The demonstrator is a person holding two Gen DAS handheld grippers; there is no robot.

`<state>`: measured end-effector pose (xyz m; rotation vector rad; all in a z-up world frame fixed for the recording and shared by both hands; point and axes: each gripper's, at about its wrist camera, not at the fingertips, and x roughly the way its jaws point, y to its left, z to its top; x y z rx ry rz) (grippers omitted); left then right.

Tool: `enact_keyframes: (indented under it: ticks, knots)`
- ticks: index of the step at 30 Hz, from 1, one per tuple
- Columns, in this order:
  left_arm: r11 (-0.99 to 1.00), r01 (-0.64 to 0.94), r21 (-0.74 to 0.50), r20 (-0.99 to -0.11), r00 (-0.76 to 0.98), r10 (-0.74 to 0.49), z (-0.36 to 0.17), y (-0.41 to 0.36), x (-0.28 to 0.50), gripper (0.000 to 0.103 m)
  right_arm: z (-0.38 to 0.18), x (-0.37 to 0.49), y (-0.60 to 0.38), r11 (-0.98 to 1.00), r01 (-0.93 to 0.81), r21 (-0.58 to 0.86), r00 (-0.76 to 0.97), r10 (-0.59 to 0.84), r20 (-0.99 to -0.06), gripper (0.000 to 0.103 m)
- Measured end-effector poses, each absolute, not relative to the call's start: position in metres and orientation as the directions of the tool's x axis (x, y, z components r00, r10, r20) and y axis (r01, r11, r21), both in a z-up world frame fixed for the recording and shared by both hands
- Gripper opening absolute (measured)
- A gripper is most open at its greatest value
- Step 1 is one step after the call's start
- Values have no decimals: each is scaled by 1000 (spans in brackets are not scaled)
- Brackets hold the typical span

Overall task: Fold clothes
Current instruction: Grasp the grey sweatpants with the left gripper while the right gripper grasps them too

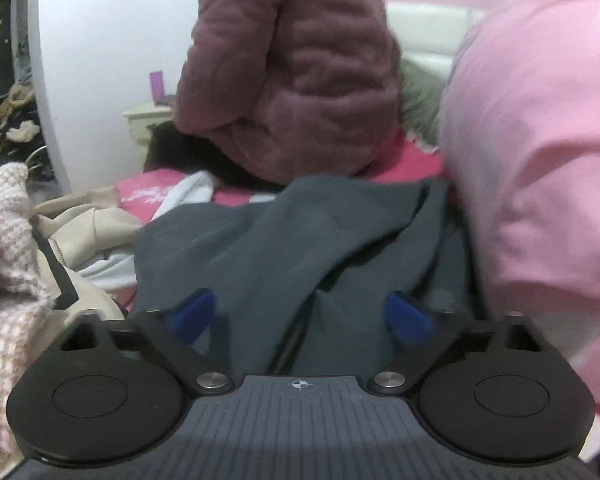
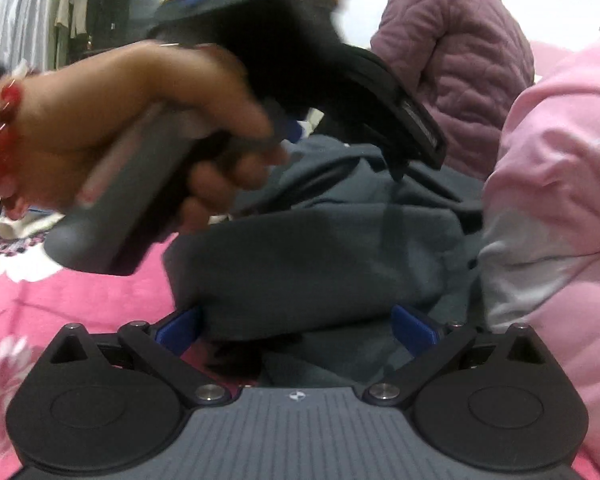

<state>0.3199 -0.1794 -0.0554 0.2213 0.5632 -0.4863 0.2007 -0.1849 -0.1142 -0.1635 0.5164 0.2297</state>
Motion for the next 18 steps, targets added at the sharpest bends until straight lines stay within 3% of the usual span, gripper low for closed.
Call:
enact_keyframes:
  ticks: [2,4,5,7,8,10,13,18]
  knots:
    - [877,479,43,-590,720,-365,-64,-179,327,54,-120,210,-183,963,-252,-94,830,165,-533,103]
    - [890,457,-10,-584,720,-376,-65,-171,327,47,-121,213,-184,966,-244,-80,825,163,-542,100]
    - [889,456,-35,-578,717,-390,-63,-167,324,34,-120,212,-186,968,-243,-68,826,169,-537,96]
    - [887,455,-77,-566,712,-415,-59,-160,318,19,-116,207,-191,970,-240,-39,828,184,-529,60]
    - [885,461,-71,-559,716,-418,-56,-160,315,8,-115,205,-193,971,-237,-26,828,188,-528,55]
    - [877,480,-23,-539,733,-415,-51,-161,307,3,-112,202,-197,974,-228,-12,828,188,-528,24]
    - [867,498,35,-521,749,-409,-45,-164,297,0,-102,191,-201,978,-211,-5,841,178,-512,10]
    - [850,524,54,-491,755,-435,-26,-156,272,0,-78,159,-209,980,-201,-18,872,170,-459,5]
